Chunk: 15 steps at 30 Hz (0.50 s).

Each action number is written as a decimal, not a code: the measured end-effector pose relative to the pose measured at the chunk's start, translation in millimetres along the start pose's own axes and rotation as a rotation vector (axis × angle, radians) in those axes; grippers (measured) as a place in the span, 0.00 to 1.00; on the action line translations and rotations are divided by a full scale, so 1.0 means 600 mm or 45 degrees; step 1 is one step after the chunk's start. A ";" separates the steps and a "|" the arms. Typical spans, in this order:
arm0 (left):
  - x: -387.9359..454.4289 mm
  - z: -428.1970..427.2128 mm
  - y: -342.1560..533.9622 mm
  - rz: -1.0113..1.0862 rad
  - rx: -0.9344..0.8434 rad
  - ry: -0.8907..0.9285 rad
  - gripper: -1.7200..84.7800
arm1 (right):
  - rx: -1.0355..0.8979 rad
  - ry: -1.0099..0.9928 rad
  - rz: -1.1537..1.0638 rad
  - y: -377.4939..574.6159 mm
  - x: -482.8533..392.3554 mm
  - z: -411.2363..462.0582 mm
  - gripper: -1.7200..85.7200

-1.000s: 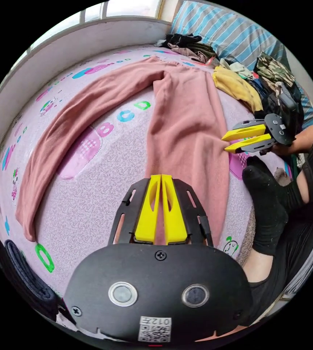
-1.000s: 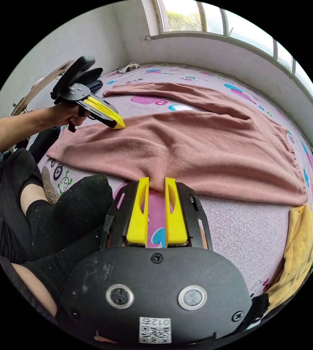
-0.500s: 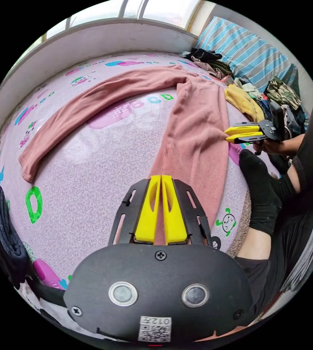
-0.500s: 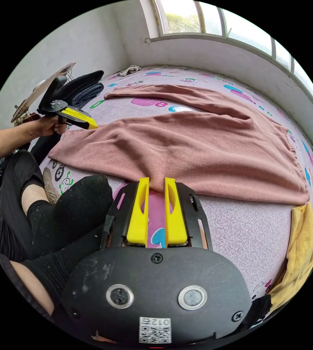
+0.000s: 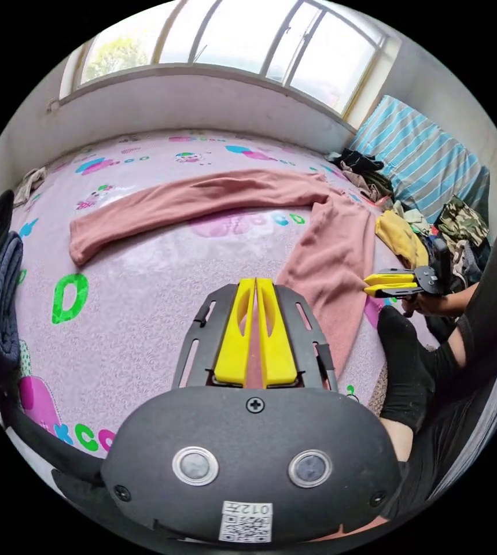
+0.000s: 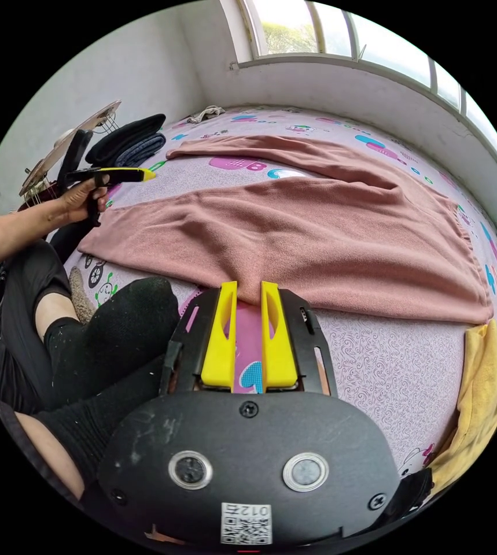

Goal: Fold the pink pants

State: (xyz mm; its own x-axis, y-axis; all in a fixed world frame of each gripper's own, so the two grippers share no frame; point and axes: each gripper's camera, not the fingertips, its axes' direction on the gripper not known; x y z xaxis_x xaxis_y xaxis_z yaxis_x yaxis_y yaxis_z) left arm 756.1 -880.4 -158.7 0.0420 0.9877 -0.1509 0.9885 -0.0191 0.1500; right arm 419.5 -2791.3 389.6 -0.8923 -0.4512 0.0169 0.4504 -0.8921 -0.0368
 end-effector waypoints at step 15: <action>0.347 0.286 -0.310 0.651 -0.202 0.025 0.06 | 0.009 -0.018 -0.017 0.047 0.010 -0.071 0.11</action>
State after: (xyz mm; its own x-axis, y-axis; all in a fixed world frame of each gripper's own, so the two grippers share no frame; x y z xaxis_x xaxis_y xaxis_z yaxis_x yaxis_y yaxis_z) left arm 606.1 -697.7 -385.5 0.5082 0.8612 -0.0022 0.8086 -0.4762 0.3455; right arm 425.2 -2818.2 345.9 -0.8977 -0.4396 0.0313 0.4388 -0.8981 -0.0294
